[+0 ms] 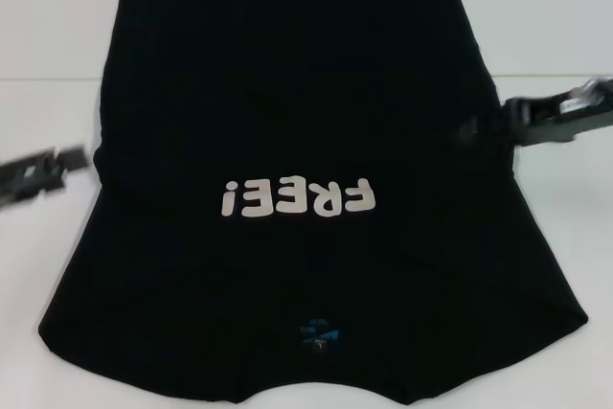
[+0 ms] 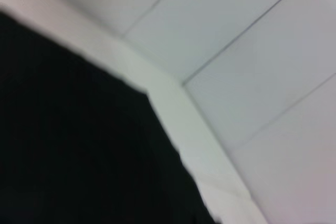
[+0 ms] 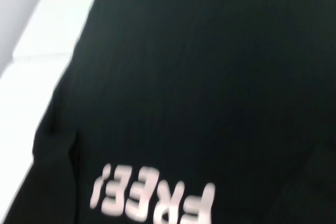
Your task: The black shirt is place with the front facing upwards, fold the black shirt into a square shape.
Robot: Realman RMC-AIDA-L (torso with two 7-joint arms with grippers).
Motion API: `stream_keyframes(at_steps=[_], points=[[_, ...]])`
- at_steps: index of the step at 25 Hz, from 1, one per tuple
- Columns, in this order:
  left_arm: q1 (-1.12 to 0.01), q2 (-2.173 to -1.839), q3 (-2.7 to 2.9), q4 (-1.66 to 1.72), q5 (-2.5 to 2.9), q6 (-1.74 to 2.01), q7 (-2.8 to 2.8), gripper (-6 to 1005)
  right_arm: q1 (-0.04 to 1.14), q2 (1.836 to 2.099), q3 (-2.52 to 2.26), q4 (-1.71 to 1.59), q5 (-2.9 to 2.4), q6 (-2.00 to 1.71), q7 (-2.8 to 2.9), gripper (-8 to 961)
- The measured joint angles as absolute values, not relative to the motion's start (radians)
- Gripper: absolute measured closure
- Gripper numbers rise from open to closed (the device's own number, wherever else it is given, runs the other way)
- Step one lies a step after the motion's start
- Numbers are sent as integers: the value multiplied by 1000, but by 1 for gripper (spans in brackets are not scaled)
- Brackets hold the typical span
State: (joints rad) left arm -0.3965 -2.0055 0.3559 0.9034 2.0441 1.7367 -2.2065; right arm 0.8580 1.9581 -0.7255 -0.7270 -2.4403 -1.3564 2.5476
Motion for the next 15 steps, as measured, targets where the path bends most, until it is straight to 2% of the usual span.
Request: stream_keyframes(at_steps=[3,5,8,15], points=[[-374,-1961,364,904,2127,1828,-2331,51,855,1937,-711,-745,-2436,-1376,2565,441],[-353,-1953,365,909,2168,1858,-2368,51,854,1933,-710,-750,-2435,-1380,2569,372],[-325,-1962,366,912,2232,1859,-2385,51,853,1933,-709,-753,-2434,-1380,2569,269],[-326,-2002,368,912,2337,1779,-2362,67,854,1936,-709,-748,-2433,-1379,2563,153]])
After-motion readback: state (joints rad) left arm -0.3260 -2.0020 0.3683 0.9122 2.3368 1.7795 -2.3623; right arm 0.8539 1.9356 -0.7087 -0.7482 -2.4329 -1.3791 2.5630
